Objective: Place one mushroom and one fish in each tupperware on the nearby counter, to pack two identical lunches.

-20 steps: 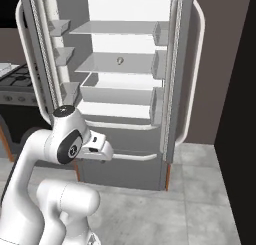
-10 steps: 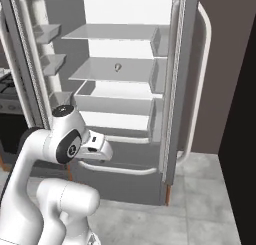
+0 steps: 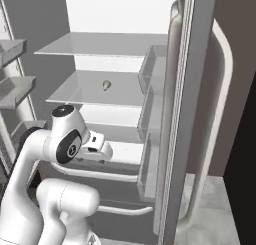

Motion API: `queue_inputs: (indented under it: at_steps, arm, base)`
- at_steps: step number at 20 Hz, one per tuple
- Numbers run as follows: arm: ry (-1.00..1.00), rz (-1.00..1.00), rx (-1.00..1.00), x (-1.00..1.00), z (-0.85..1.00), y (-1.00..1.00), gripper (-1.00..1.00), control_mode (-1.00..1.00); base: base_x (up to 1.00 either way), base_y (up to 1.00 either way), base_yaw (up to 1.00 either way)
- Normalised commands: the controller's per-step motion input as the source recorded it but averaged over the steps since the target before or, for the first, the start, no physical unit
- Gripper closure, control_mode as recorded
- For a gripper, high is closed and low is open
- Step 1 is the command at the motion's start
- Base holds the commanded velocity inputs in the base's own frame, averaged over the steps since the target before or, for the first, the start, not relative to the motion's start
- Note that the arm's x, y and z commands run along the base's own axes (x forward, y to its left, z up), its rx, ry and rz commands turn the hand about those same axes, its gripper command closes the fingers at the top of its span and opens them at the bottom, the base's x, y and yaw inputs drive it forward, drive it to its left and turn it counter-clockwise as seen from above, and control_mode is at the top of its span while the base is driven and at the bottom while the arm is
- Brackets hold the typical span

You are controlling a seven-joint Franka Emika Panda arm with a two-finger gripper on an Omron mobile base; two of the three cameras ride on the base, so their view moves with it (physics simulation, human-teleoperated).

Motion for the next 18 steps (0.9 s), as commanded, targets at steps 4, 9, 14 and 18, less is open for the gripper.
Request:
queue_inputs:
  at_steps: [4,9,14,18]
  arm:
    - [0.00,0.00,0.00,0.00,0.00,0.00,-1.00,1.00]
    - [0.00,0.00,0.00,0.00,0.00,0.00,-1.00,1.00]
    - [0.00,0.00,0.00,0.09,0.00,0.00,-1.00,-1.00]
    - [0.00,0.00,0.00,0.37,0.00,0.00,-1.00,-1.00]
  base:
    - [1.00,0.00,0.00]
    - [0.89,0.00,0.00]
    - [0.46,0.00,0.00]
    - [0.00,0.00,0.00]
